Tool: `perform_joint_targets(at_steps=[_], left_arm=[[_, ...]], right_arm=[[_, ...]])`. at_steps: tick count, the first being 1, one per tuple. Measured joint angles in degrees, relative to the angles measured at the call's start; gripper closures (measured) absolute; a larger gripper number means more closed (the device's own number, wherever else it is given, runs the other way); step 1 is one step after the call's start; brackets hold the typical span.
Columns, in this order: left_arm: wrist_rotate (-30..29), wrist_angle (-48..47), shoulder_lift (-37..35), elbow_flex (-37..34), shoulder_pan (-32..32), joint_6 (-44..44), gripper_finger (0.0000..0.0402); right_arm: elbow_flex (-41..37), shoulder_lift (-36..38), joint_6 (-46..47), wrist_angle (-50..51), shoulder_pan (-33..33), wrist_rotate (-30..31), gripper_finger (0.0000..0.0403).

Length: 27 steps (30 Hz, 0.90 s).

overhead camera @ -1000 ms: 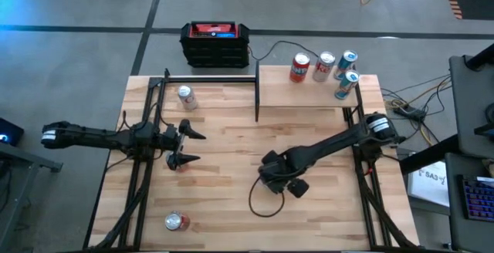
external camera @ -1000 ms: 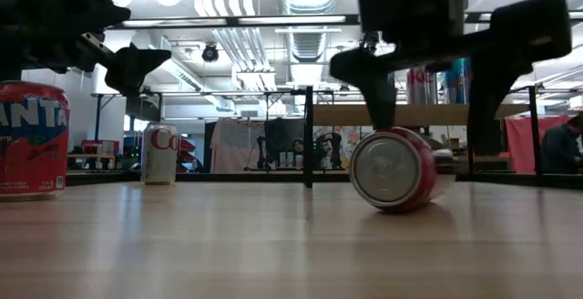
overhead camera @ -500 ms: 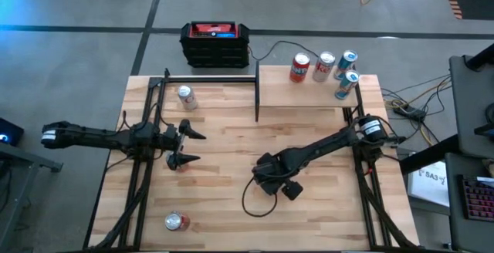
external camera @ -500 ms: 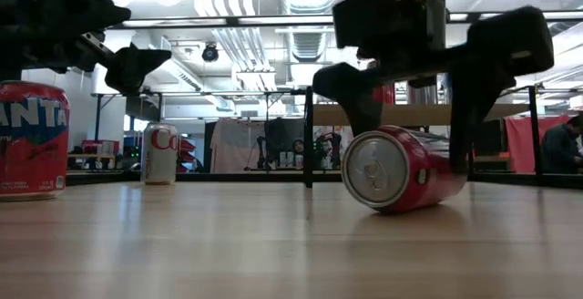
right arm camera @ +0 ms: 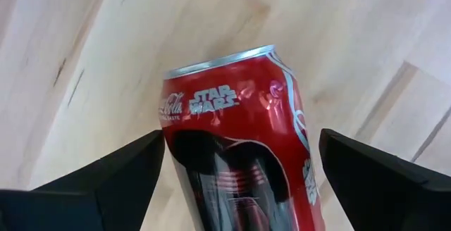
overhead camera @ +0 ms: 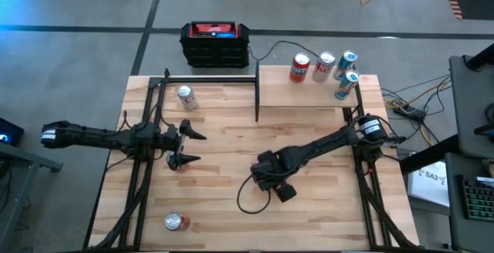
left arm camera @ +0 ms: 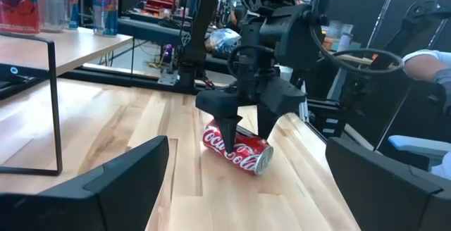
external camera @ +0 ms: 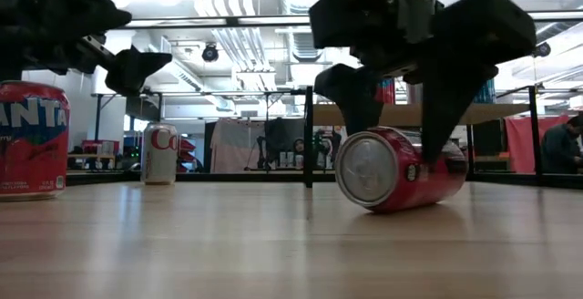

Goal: Place canned beverage on shelf
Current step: Put the top red white soda can on the shelf

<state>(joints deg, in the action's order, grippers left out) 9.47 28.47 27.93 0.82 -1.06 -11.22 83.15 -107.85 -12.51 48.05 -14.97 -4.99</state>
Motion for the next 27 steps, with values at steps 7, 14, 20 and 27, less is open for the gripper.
perform_joint_targets(at_steps=[7,14,20,27], left_arm=[[-0.02,-0.01,1.18,0.0,-0.01,0.0,0.0033],[0.0,-0.02,2.38,0.0,0.0,0.0,0.0033],[-0.01,-0.02,3.51,0.0,-0.02,0.0,0.0033],[-0.02,-0.02,4.93,0.0,0.0,0.0,0.0033]], right_arm=[[0.0,-2.53,5.79,-4.41,0.12,0.68,0.0044],[0.0,-6.02,8.08,-4.4,0.71,-0.03,0.0044],[0.04,-6.1,8.88,-4.83,0.84,-0.87,0.0044],[0.04,-6.05,16.45,-5.5,1.03,-1.04,0.0044]])
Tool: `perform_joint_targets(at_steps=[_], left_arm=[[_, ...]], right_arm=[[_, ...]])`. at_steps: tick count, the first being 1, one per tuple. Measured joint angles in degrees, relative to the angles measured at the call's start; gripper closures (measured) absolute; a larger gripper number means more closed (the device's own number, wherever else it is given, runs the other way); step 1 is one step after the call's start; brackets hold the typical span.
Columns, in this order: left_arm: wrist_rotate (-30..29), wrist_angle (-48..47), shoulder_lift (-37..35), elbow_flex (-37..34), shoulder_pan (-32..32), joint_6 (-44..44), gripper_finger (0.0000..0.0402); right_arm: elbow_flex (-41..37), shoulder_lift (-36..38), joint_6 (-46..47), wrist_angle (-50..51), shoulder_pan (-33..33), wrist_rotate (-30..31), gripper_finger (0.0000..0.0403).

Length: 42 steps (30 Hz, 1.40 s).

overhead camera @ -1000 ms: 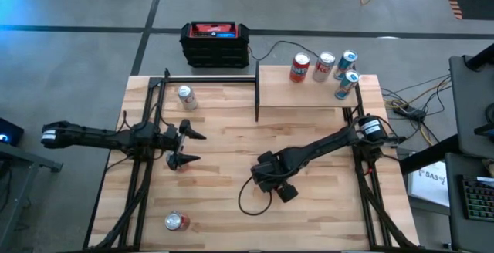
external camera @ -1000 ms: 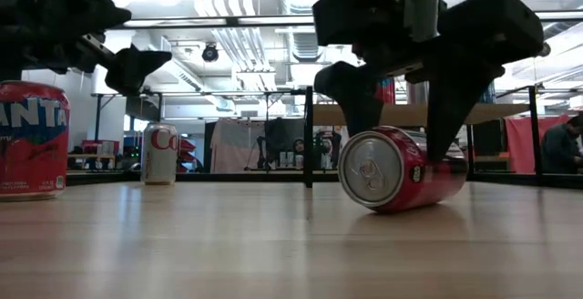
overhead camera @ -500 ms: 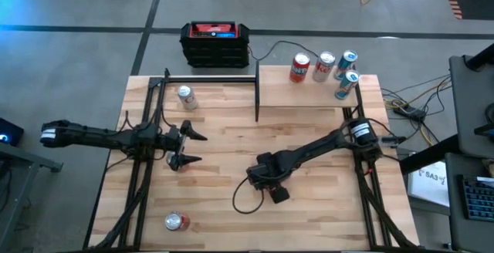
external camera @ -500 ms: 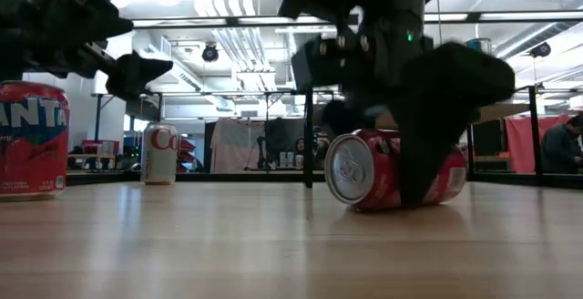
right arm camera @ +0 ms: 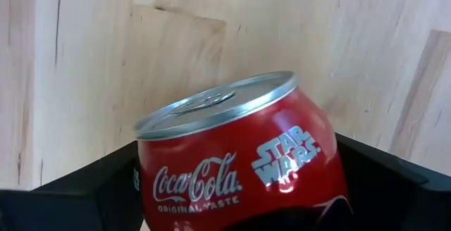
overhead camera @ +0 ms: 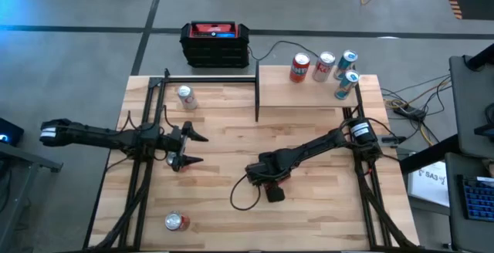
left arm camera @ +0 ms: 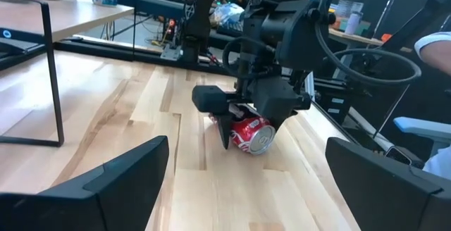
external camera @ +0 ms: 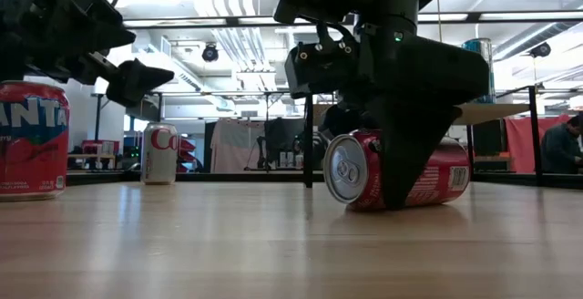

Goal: Place canned beverage on shelf
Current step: Put the top red white soda can on the shelf

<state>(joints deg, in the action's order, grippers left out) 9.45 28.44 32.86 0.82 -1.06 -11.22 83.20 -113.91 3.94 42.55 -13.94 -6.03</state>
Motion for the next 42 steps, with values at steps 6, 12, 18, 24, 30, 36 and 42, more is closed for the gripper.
perform_joint_targets(at_steps=[6,12,18,24,30,36,42], left_arm=[[0.02,0.01,1.19,0.01,0.0,0.0,0.0033],[0.0,0.02,2.39,0.02,-0.02,0.0,0.0033],[0.01,0.02,3.74,0.02,-0.01,0.0,0.0033],[0.0,-0.03,5.1,0.02,-0.01,0.0,0.0033],[0.0,-0.02,6.41,0.02,0.0,0.0,0.0033],[0.0,0.0,7.78,0.02,0.0,0.0,0.0033],[0.0,0.43,9.11,0.07,-0.01,-0.01,0.0033]], right_arm=[[0.0,-0.07,-0.3,0.06,0.03,0.19,0.0074],[-0.07,0.18,-0.45,-0.07,0.11,0.27,0.0103],[-0.24,1.51,0.55,-2.51,0.09,-0.49,0.0108],[0.66,4.42,0.7,-8.07,0.09,-0.18,0.0109],[0.27,6.8,-0.7,-23.29,0.15,4.86,0.0109],[-3.12,6.84,-1.65,-47.37,0.51,6.23,0.0109],[-12.55,6.84,1.85,-72.42,1.6,7.94,0.0109]])
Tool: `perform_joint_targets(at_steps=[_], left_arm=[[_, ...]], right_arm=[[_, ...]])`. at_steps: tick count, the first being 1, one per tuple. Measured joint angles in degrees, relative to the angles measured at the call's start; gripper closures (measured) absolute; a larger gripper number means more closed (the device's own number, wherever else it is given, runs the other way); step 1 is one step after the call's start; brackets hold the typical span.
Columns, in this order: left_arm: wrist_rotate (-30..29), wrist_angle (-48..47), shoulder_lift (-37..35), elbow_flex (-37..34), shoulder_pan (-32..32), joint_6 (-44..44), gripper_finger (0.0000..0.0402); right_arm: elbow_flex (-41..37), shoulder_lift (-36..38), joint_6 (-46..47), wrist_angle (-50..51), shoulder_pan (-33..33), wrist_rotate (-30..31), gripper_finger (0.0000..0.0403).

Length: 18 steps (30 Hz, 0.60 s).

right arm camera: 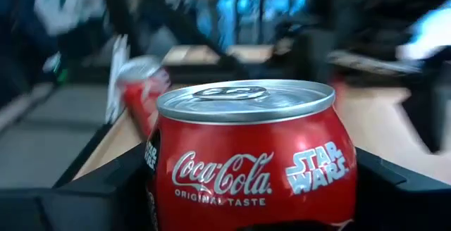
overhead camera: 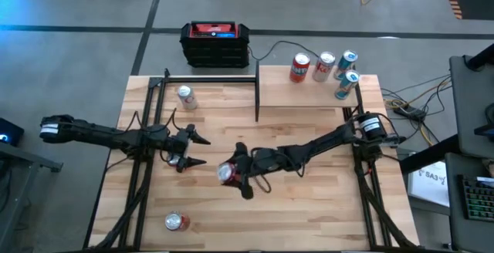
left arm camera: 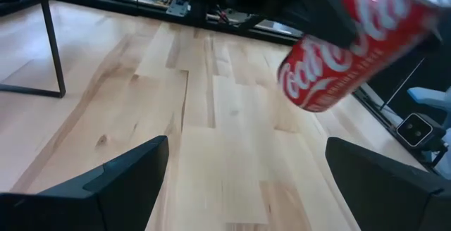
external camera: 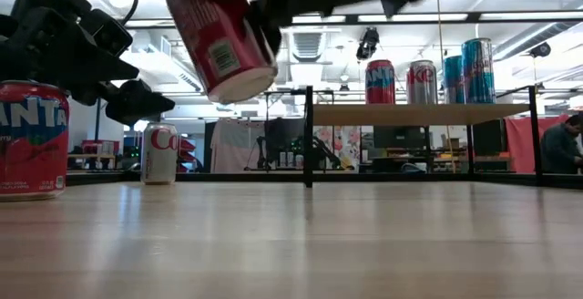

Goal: Place canned beverage on shelf
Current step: Put the top red white soda can on the shelf

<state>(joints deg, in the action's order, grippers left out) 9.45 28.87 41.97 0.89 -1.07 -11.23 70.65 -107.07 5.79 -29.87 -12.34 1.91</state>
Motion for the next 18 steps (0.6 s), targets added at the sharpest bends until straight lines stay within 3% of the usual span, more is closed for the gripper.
perform_joint_targets(at_steps=[9,18], left_arm=[[0.0,-0.01,0.48,0.04,-0.01,-0.02,0.0033],[0.0,0.07,0.4,0.04,-0.01,-0.01,0.0033]], right_arm=[[-16.07,0.0,4.2,-29.69,1.5,9.09,0.0109],[-19.38,-4.54,5.83,-34.85,1.79,15.81,0.0109]])
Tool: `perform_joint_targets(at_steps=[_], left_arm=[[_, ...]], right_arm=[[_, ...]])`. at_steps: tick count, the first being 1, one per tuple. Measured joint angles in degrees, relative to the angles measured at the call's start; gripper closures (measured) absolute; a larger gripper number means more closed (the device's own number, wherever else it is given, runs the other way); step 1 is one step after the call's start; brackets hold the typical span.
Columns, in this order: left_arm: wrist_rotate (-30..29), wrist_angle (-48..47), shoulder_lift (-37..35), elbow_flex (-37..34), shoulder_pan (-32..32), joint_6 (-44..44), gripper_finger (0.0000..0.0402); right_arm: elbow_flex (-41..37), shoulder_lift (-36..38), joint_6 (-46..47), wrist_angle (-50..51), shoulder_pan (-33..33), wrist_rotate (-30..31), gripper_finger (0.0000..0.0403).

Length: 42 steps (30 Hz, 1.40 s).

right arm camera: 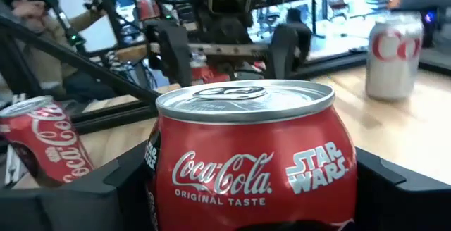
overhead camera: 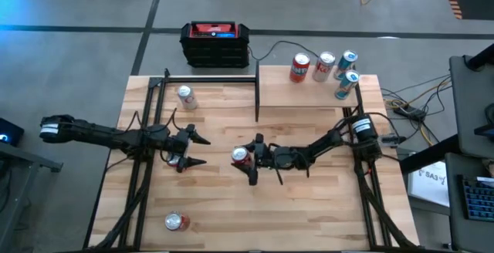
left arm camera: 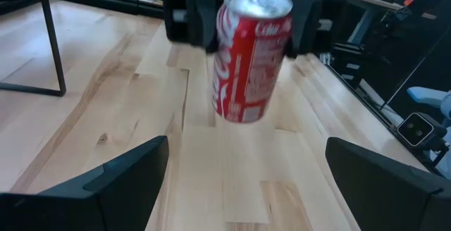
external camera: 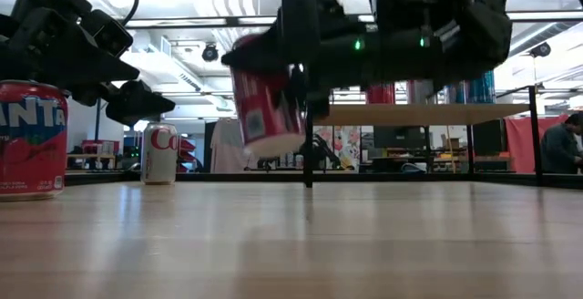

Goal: Place canned beverage on shelf
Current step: Put the top red white soda can on the shelf

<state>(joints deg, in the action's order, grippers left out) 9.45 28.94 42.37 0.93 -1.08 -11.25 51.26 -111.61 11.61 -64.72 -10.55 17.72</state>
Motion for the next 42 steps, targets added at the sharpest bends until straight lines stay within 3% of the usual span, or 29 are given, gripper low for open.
perform_joint_targets(at_steps=[6,17,30,36,42], left_arm=[[0.0,0.18,0.07,-0.04,0.0,0.0,0.0033],[0.0,0.41,0.05,-0.11,0.0,0.04,0.0033],[0.0,0.55,0.03,-0.11,0.01,0.04,0.0033],[0.0,0.58,0.03,-0.11,0.0,0.04,0.0033],[0.0,0.6,0.02,-0.11,0.0,0.04,0.0033]], right_arm=[[0.01,-5.6,3.79,-7.46,0.07,1.8,0.0109],[2.19,-12.02,3.87,-11.37,0.09,6.03,0.0109],[4.5,-12.86,-1.77,-10.24,-0.02,5.81,0.0108],[4.5,-12.86,-1.69,-9.15,-0.05,5.68,0.0033],[4.5,-12.45,-1.09,-8.34,-0.44,3.06,0.0023]])
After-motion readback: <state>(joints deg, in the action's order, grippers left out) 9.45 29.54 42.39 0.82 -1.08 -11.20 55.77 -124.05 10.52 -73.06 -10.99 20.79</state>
